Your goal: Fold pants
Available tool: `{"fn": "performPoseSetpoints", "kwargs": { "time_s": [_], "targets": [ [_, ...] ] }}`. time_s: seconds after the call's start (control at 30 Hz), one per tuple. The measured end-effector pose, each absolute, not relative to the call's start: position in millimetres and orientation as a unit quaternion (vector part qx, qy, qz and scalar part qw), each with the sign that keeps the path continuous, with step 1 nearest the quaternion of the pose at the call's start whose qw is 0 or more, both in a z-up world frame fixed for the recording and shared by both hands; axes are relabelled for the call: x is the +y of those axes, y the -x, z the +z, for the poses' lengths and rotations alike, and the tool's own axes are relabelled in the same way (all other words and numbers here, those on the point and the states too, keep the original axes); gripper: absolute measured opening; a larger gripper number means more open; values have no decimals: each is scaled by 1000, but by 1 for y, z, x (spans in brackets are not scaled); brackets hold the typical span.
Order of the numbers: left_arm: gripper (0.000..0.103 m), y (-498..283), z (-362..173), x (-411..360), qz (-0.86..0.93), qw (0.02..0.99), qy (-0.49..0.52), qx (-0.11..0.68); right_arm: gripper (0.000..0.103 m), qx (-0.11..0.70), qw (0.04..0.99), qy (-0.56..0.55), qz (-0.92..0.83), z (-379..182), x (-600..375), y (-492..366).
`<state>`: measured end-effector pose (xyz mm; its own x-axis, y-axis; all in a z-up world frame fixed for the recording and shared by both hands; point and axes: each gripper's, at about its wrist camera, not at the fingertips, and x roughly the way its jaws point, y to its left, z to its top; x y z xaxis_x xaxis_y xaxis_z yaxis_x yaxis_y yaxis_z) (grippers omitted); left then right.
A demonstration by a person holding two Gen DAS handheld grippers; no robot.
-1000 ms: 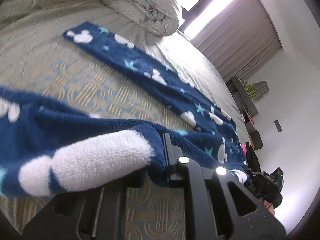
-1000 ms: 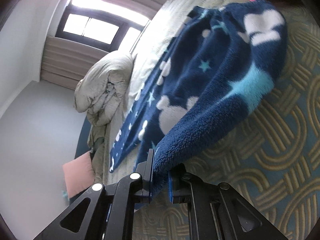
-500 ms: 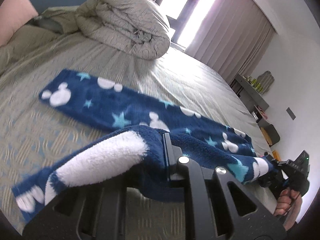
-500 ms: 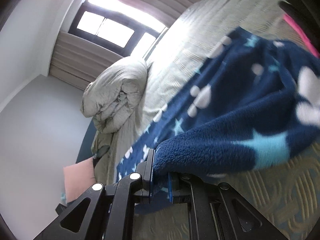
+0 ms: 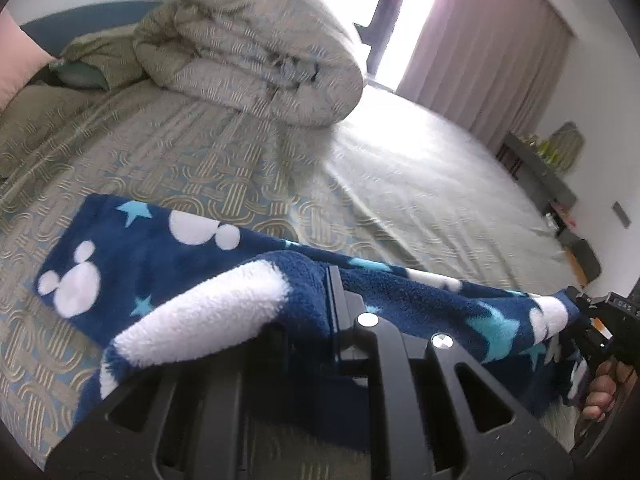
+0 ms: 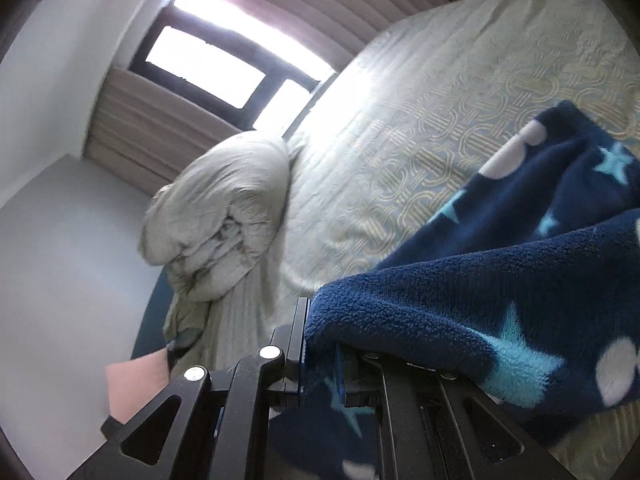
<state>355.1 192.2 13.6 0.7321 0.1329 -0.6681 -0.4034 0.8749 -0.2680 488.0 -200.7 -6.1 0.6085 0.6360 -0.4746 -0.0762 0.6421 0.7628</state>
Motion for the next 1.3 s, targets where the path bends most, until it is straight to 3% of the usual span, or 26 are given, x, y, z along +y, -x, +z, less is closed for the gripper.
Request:
{"fn": "performPoseSetpoints", "kwargs": {
  "time_s": [0.13, 0.17, 0.3, 0.4, 0.43, 0.53, 0.73, 0.87, 1.0, 1.13, 1.3],
  "targets": [
    [26, -393, -17, 212, 163, 883, 229, 375, 13, 415, 812, -358, 200, -31, -184, -537],
    [32, -399, -24, 217, 162, 877, 238, 385, 15, 427, 807, -358, 197, -42, -181, -548],
    [57, -419, -75, 233, 146, 839, 306, 425, 39, 457, 788, -349, 218, -90, -174, -574],
    [76, -415, -82, 220, 127, 865, 280, 397, 40, 452, 782, -355, 240, -99, -175, -578],
    [84, -417, -80, 213, 119, 868, 266, 402, 46, 447, 780, -361, 247, -97, -176, -579],
    [85, -415, -70, 209, 82, 870, 283, 394, 64, 422, 779, -372, 276, -83, -174, -574],
    [85, -384, -35, 237, 18, 861, 382, 335, 73, 361, 780, -395, 323, -53, -178, -559],
    [87, -366, -16, 256, 1, 859, 404, 313, 74, 391, 771, -398, 307, -64, -177, -564],
    [91, -353, -13, 274, 72, 873, 349, 333, 72, 487, 740, -402, 233, -92, -170, -571],
    [91, -323, -14, 308, 93, 862, 413, 279, 74, 474, 770, -386, 183, -67, -161, -546],
    [91, -264, 16, 343, 138, 875, 422, 196, 76, 461, 772, -317, 301, -22, -100, -507]
  ]
}}
